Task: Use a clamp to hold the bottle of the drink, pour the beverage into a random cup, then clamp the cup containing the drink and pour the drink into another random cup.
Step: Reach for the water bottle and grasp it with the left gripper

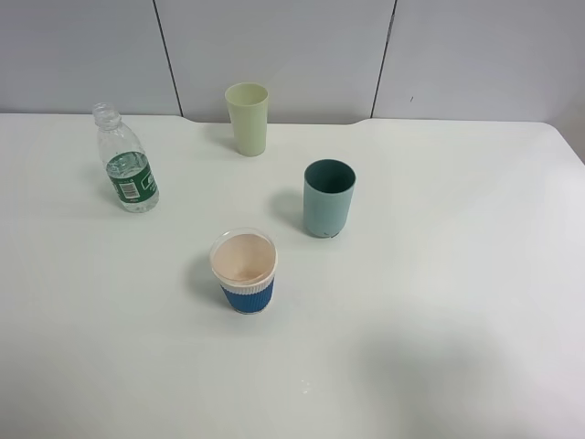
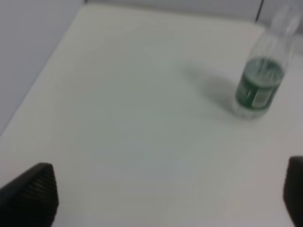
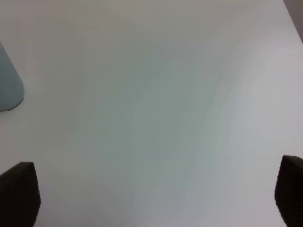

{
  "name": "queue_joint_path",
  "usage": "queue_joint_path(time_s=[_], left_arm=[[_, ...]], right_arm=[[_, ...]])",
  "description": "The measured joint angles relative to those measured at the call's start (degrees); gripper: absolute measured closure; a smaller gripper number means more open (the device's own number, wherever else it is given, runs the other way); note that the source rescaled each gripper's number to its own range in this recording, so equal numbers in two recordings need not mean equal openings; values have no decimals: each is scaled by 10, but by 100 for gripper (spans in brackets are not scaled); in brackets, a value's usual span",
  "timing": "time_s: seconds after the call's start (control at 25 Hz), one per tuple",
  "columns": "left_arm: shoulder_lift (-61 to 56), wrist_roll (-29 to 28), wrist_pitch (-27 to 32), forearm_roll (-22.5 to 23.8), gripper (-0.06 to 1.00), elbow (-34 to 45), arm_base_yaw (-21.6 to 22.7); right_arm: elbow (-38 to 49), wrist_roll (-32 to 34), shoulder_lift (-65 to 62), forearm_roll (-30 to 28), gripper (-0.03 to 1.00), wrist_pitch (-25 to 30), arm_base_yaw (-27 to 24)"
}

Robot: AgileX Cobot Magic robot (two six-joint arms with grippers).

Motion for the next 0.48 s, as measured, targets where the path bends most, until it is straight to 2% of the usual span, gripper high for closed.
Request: queue_joint_path(time_s=[0.32,0.48], left_arm=[[80,9,-78,-10,6,-3,-1],[139,11,-103,-10,9,-3,-39]], right_arm=[[0,0,0,0,-3,0,0],[0,0,0,0,-3,0,0]])
